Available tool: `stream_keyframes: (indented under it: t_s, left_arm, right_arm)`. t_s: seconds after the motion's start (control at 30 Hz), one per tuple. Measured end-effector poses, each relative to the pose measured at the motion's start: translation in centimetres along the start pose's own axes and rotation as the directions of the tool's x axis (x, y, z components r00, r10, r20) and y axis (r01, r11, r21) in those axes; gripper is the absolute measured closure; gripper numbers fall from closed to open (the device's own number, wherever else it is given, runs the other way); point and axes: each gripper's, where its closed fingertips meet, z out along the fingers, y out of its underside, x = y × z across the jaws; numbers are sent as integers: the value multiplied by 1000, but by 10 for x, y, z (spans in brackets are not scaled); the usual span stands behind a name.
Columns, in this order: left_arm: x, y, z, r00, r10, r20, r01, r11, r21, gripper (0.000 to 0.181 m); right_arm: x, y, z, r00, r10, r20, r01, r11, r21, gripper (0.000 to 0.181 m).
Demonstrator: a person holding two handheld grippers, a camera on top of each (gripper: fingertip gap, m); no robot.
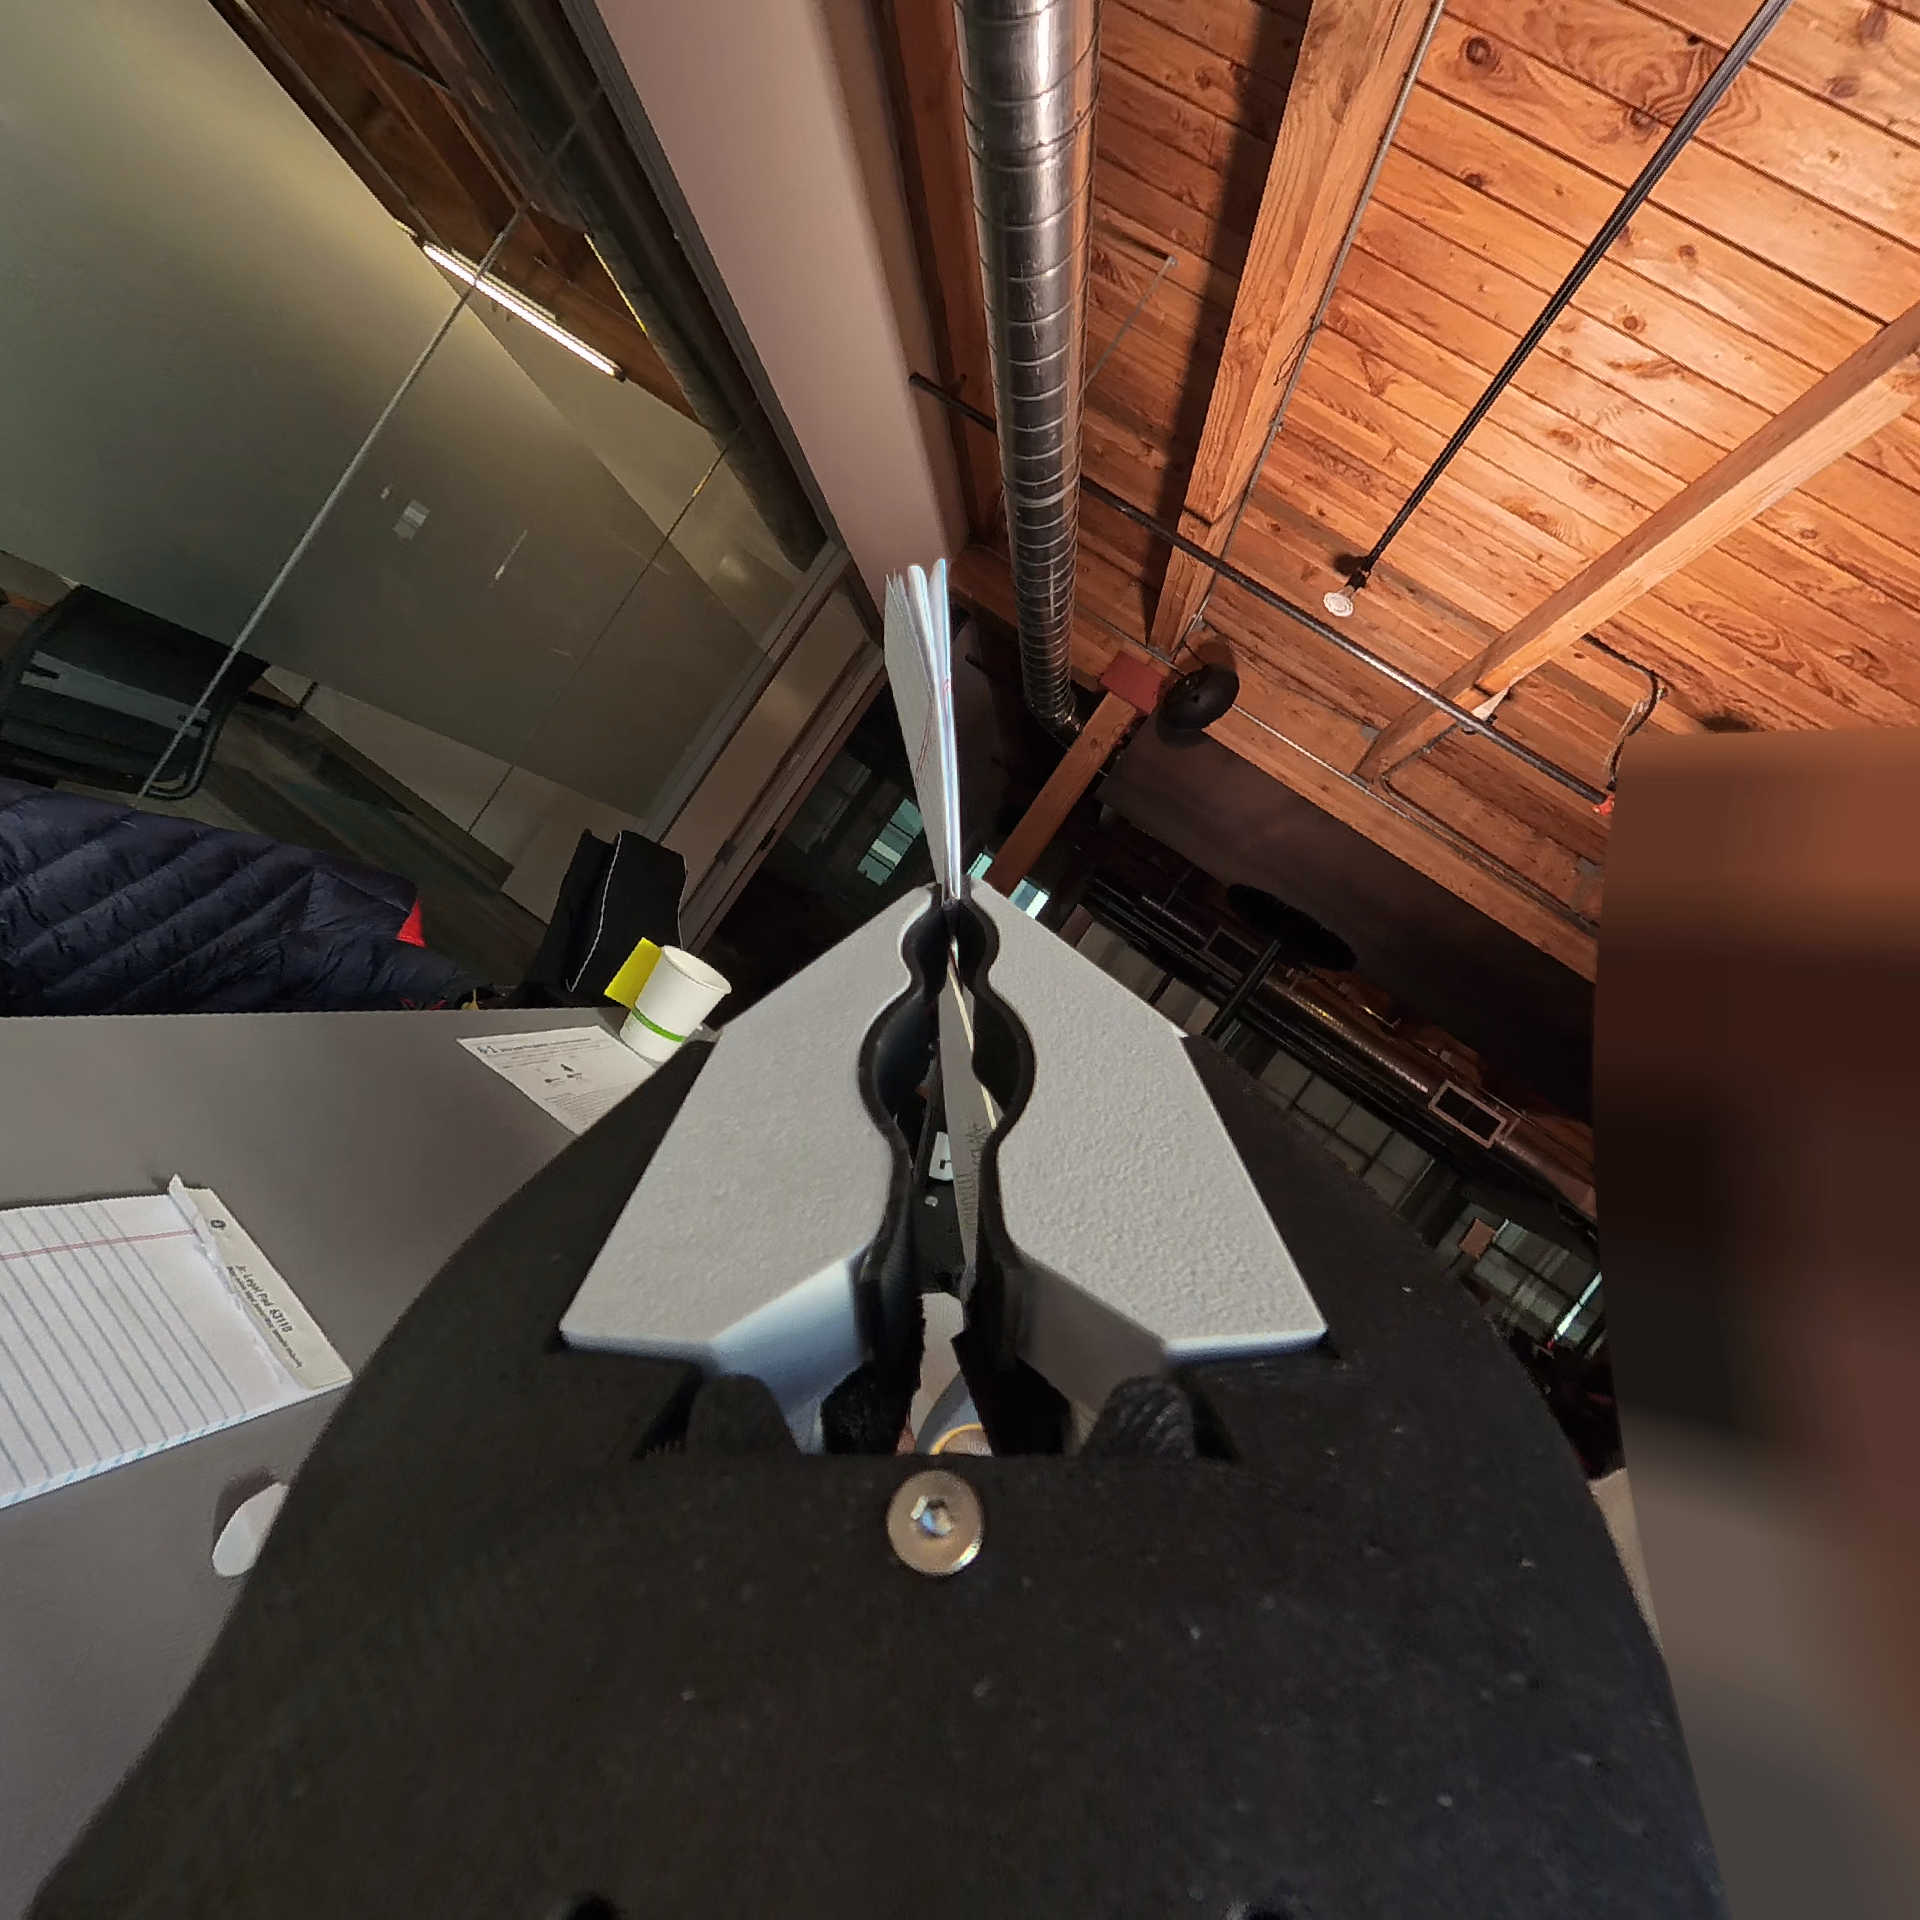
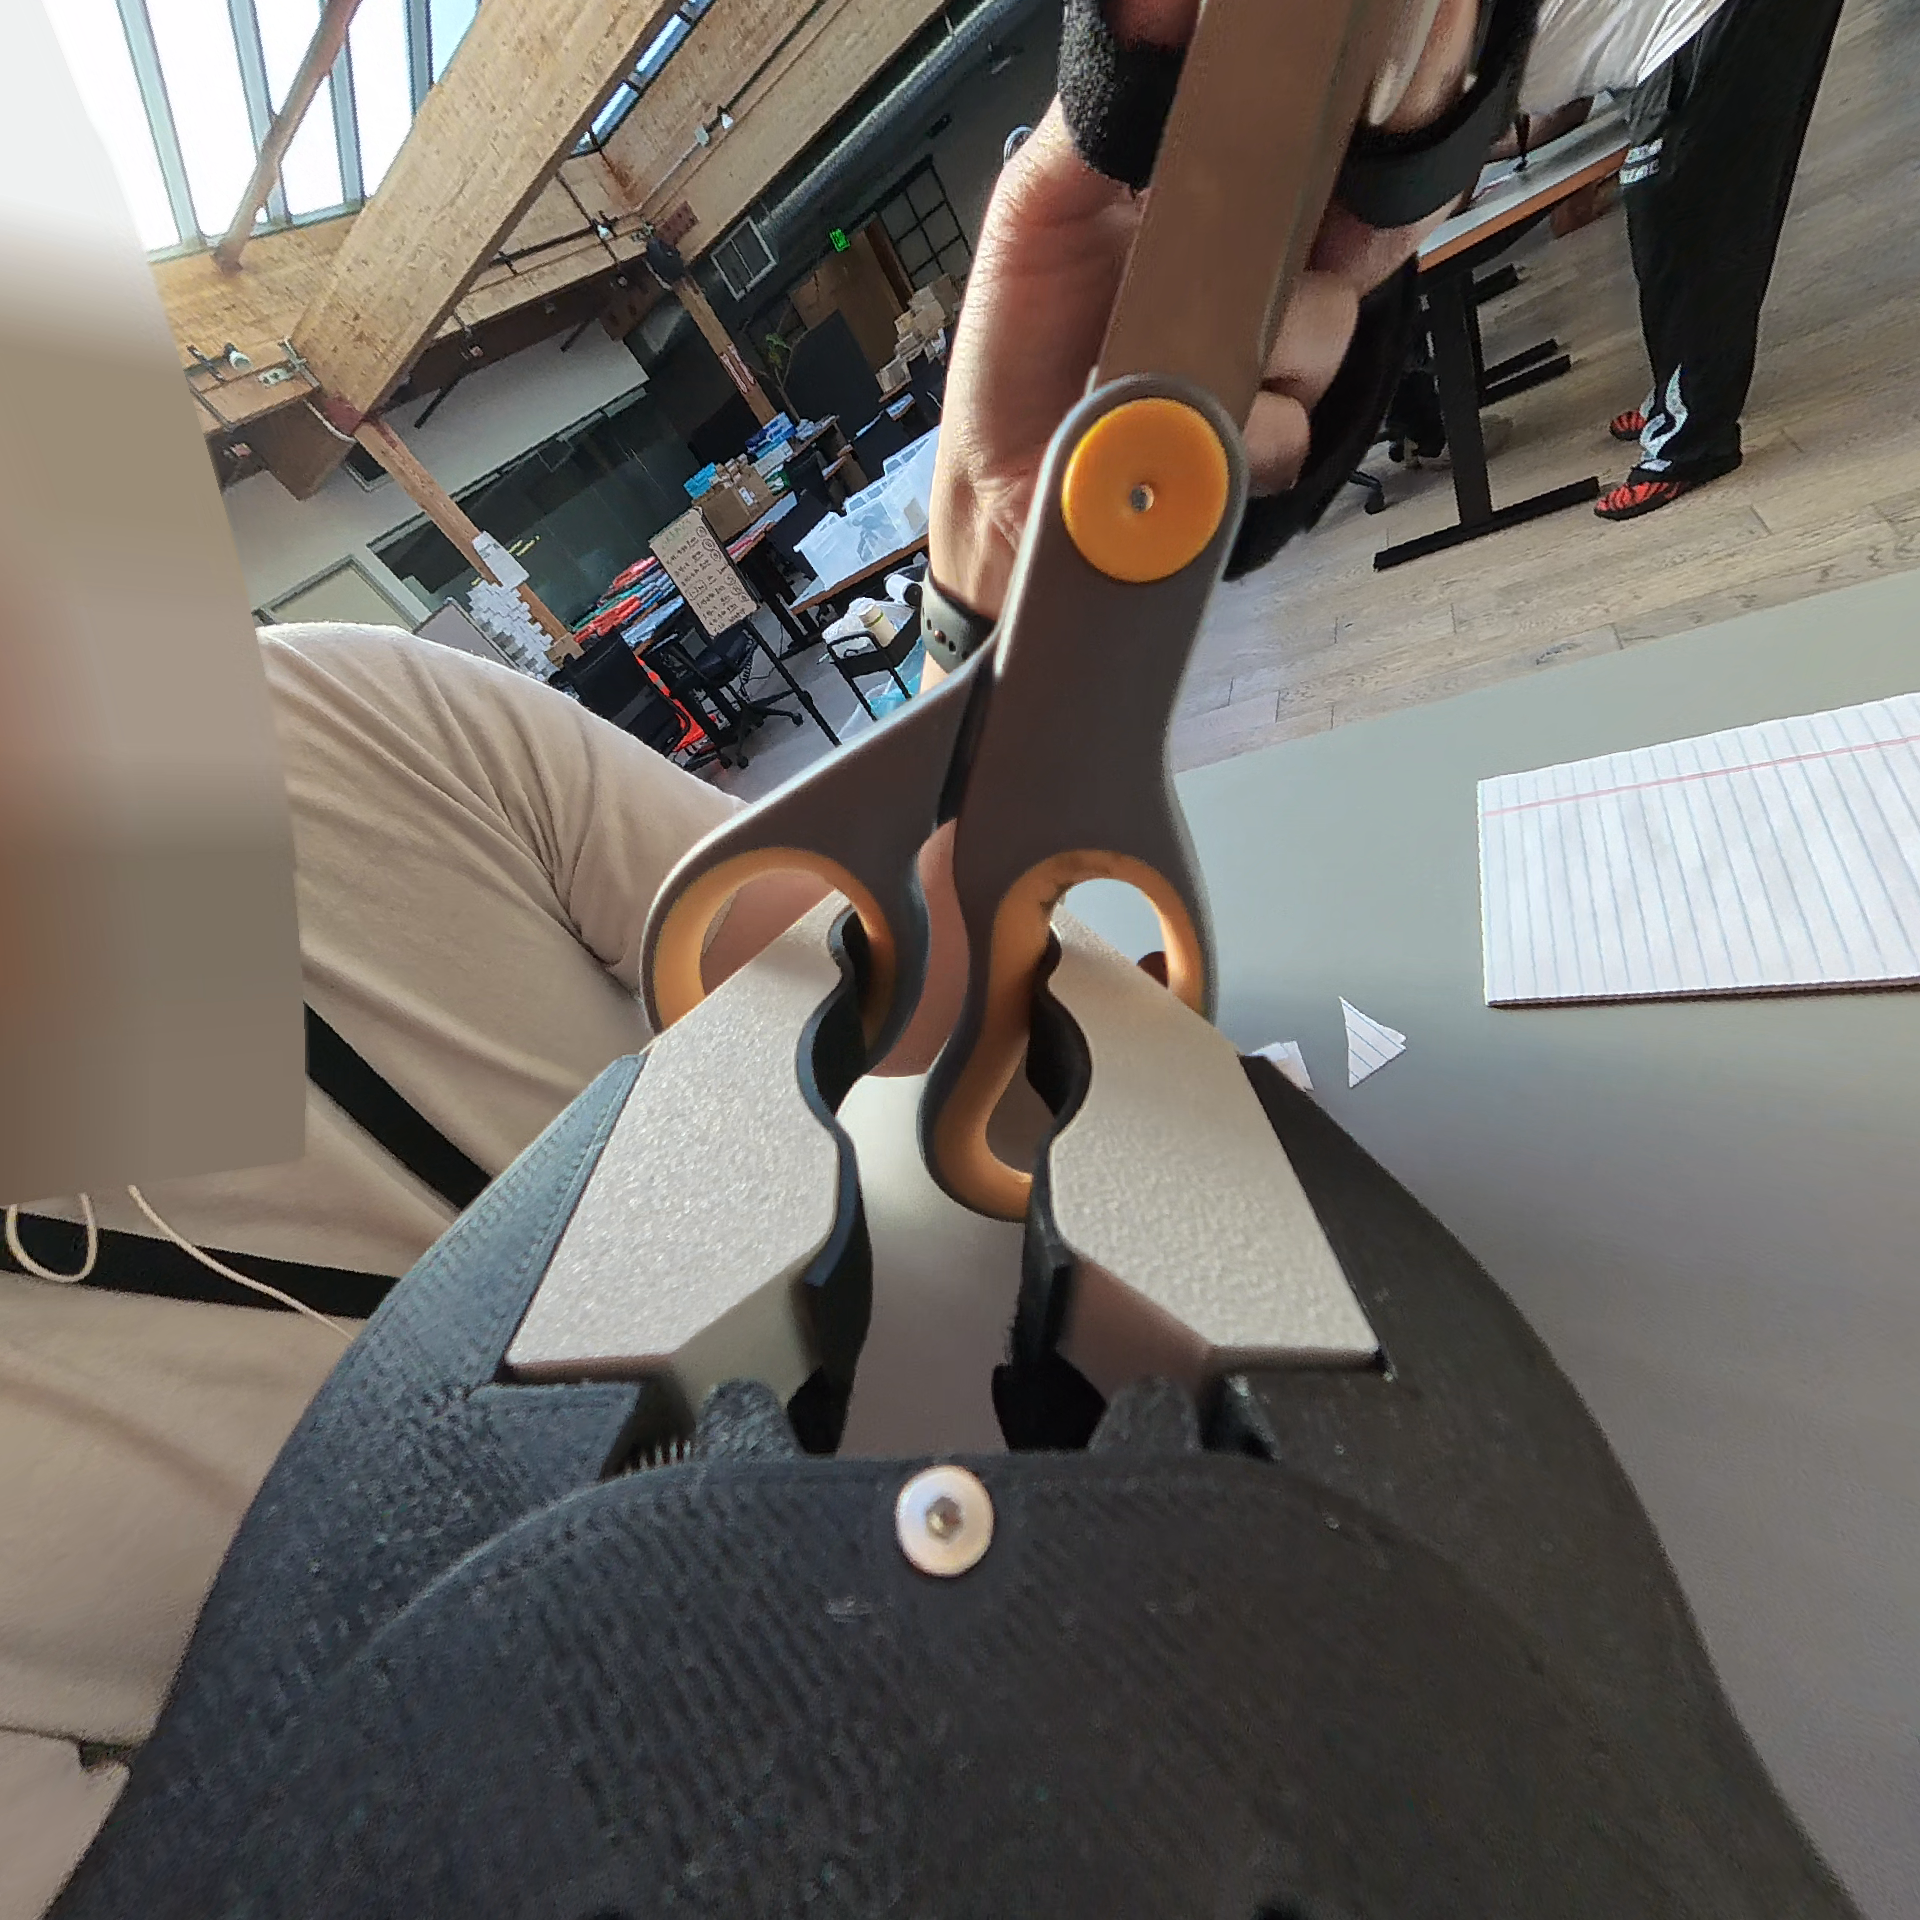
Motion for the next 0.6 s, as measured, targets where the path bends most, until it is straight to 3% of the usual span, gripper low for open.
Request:
stream_keyframes:
  t_s: [0.17, 0.33, 0.6]
  left_arm:
    - [-5, -3, 4, 1000, 5, 19, -6, 997, 72, 181]
    - [-6, 3, 12, 1000, 1, 23, -3, 996, 88, 181]
    - [-5, 4, 16, 1000, 2, 21, -4, 993, 117, 181]
  right_arm:
    - [-1, 1, 9, 1000, -12, 8, 12, 1000, -6, 156]
    - [1, -8, 7, 1000, -14, -2, 14, 998, 56, 157]
    - [2, -3, 9, 1000, 15, 8, -16, 999, 28, 157]
